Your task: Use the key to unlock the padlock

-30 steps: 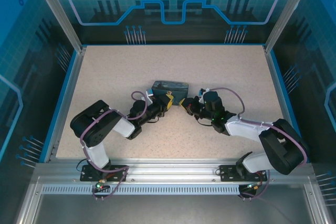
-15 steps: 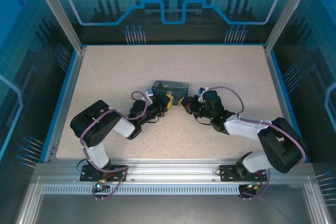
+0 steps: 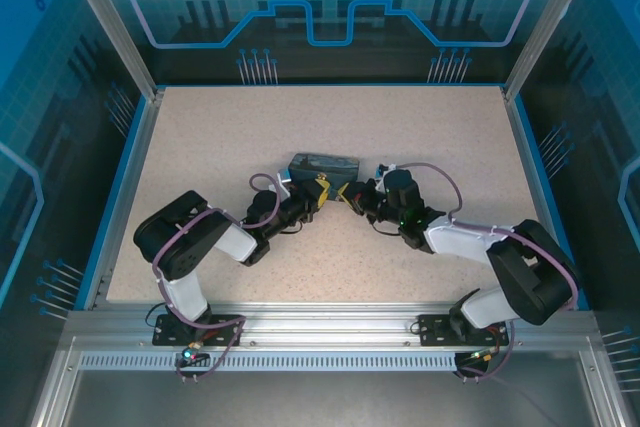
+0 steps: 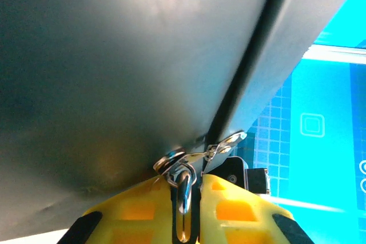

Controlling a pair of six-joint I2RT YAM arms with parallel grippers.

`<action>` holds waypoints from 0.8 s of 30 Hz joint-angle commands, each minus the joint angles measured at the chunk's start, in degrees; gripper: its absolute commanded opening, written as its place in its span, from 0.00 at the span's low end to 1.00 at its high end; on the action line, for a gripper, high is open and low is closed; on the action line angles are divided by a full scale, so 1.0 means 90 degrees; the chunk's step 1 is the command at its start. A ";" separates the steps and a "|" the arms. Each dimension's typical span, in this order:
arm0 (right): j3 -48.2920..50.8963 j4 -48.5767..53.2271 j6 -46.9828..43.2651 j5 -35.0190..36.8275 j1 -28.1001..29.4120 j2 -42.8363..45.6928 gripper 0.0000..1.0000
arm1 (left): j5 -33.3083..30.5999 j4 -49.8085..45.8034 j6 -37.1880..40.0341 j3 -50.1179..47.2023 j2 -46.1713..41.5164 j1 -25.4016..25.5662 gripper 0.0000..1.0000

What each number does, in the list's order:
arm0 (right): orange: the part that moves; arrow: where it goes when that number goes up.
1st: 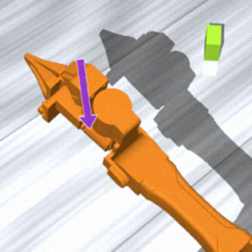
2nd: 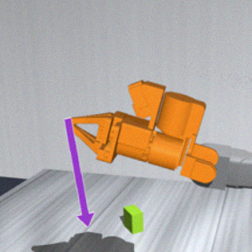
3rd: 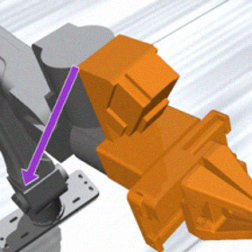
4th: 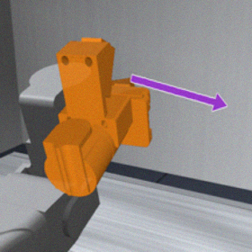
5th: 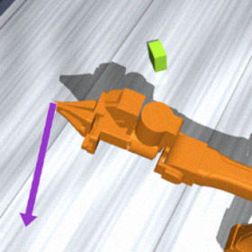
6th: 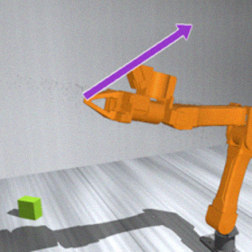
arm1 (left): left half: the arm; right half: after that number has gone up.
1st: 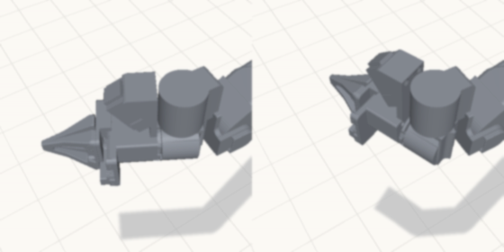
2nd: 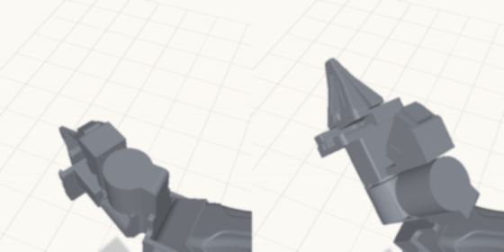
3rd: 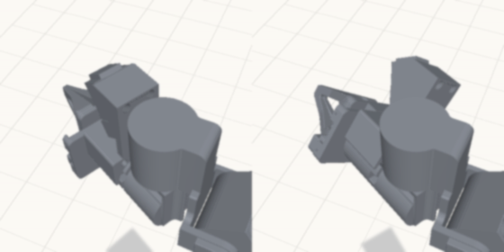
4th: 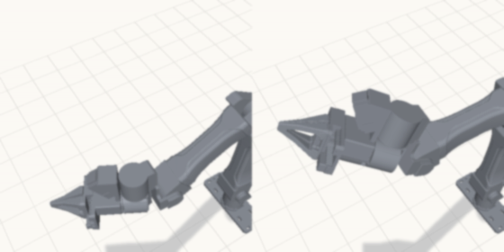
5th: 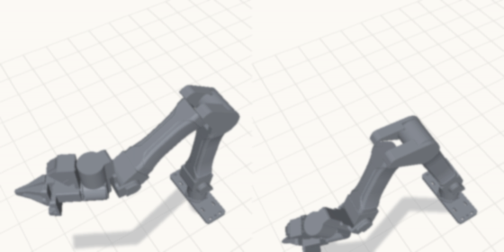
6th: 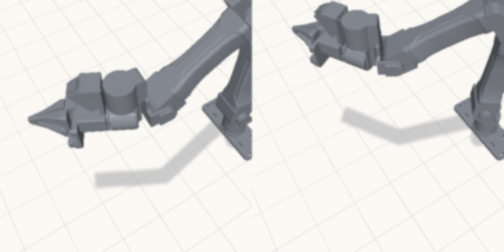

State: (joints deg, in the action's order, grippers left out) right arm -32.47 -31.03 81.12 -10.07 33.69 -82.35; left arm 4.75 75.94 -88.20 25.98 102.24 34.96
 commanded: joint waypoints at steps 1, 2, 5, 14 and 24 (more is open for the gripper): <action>-0.0185 -0.0175 -0.0028 -0.0025 -0.0061 -0.0148 0.00 | 0.0048 0.0462 -0.0029 0.0019 0.0056 0.0022 0.00; -0.0191 -0.0195 -0.0012 -0.0048 -0.0062 -0.0191 0.00 | 0.0049 0.0459 -0.0038 0.0014 0.0053 0.0022 0.00; -0.0162 -0.0312 0.0048 -0.0090 -0.0052 -0.0307 0.00 | 0.0058 0.0468 -0.0029 0.0031 0.0044 0.0032 0.00; -0.0094 -0.0853 -0.0246 -0.0444 -0.0151 -0.0708 0.00 | 0.0077 0.0466 -0.0043 0.0017 0.0017 0.0058 0.00; -0.0436 -0.1245 -0.0581 -0.1077 -0.0358 -0.1025 0.00 | 0.0069 0.0465 -0.0042 -0.0044 0.0056 0.0051 0.00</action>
State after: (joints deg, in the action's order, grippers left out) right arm -33.95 -39.27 77.30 -17.28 30.57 -90.28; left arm 2.90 75.35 -88.20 25.91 102.50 34.65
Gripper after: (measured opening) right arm 0.049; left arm 0.121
